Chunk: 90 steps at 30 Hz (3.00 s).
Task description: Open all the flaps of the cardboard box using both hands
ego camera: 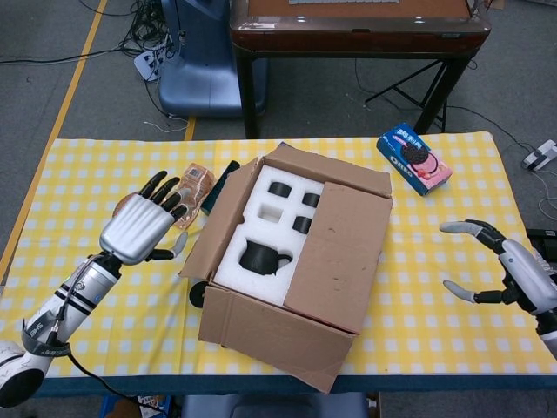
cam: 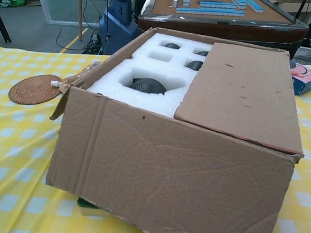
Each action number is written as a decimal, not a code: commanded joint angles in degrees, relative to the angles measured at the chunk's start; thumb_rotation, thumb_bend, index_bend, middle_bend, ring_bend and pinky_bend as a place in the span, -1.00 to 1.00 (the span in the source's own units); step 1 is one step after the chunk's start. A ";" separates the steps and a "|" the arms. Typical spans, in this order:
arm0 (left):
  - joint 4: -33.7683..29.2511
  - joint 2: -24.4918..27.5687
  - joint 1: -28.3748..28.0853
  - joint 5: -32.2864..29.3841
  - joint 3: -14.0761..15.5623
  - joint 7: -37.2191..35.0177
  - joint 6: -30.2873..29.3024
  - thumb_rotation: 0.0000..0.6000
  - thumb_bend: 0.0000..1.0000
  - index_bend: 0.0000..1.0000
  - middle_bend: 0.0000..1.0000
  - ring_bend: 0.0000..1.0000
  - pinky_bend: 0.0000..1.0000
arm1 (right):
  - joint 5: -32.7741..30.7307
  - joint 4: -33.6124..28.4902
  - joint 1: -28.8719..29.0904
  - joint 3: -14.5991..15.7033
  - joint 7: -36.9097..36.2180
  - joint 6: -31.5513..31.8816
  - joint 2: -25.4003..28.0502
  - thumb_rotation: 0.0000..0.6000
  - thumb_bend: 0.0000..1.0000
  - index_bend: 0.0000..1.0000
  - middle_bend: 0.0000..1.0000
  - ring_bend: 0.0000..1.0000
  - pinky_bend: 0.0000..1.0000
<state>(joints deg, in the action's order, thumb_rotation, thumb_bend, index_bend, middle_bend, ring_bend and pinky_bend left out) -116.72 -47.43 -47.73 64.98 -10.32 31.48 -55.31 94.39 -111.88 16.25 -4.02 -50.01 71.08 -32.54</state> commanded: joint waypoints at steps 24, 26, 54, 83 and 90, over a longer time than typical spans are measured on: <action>9.05 -4.68 15.88 1.44 5.01 -13.73 -12.80 -0.35 -0.29 -0.26 -0.63 -0.82 -1.00 | -11.27 0.70 23.62 -9.55 42.33 -24.10 -17.74 1.00 0.79 -0.29 -0.28 -0.64 -0.80; 9.10 -4.52 16.33 2.14 5.21 -13.90 -12.89 -0.35 -0.29 -0.25 -0.63 -0.82 -1.00 | -12.60 1.89 25.59 -9.96 44.01 -25.86 -19.67 1.00 0.79 -0.26 -0.27 -0.62 -0.80; 14.24 -6.90 20.36 10.29 4.85 -21.07 -14.52 -0.35 -0.29 -0.24 -0.63 -0.83 -1.00 | -26.85 12.72 37.65 -7.20 63.22 -31.62 -33.84 1.00 0.82 -0.23 -0.25 -0.62 -0.80; 15.58 -7.38 21.15 10.15 3.64 -21.71 -12.51 -0.35 -0.29 -0.23 -0.63 -0.83 -1.00 | -27.76 7.19 35.85 -7.10 60.04 -27.90 -27.69 1.00 0.82 -0.23 -0.01 -0.53 -0.80; 15.22 -7.35 20.82 9.87 3.34 -21.25 -11.64 -0.36 -0.29 -0.23 -0.63 -0.83 -1.00 | -28.10 3.79 34.26 -7.09 58.41 -27.32 -23.52 1.00 0.82 -0.23 0.10 -0.38 -0.80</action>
<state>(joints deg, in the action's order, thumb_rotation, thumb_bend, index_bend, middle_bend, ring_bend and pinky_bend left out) -101.49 -54.79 -26.89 74.86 -6.97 10.21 -66.95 66.50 -107.53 50.88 -11.14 8.82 43.72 -56.64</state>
